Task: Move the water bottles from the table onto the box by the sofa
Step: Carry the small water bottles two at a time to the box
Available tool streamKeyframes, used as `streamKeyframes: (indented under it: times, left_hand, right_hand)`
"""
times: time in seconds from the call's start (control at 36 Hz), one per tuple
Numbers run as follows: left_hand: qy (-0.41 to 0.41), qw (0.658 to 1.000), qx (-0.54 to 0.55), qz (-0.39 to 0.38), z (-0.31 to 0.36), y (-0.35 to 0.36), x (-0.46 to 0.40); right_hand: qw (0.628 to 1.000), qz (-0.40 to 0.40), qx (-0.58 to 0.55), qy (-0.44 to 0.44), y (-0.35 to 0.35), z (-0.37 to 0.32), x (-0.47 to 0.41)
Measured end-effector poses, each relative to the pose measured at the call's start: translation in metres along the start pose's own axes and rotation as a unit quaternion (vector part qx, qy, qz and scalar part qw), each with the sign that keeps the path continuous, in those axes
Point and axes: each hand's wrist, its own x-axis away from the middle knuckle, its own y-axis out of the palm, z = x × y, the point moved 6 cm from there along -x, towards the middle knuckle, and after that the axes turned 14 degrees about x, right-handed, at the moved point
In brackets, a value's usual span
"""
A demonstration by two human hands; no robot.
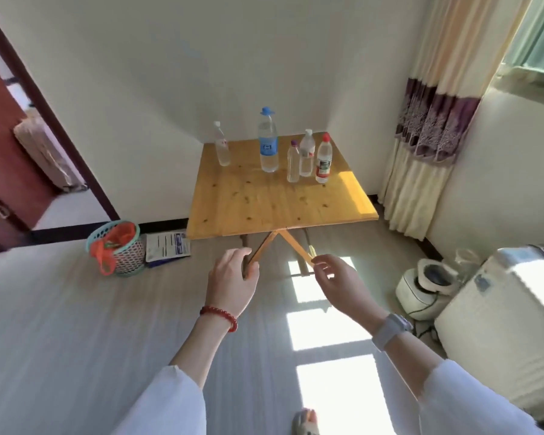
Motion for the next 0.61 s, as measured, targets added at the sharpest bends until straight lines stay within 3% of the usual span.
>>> streamKeyframes:
  times: [0.31,0.61]
  left_hand:
    - [-0.024,0.998,-0.013,-0.055,-0.06,0.082,-0.262]
    - [-0.049,0.992,0.027,-0.113,-0.106,0.172,-0.451]
  right_hand:
    - [0.997,0.02,-0.007,0.071,0.022,0.053,-0.27]
    - [0.981,0.04,0.003,0.189,0.047,0.107,-0.454]
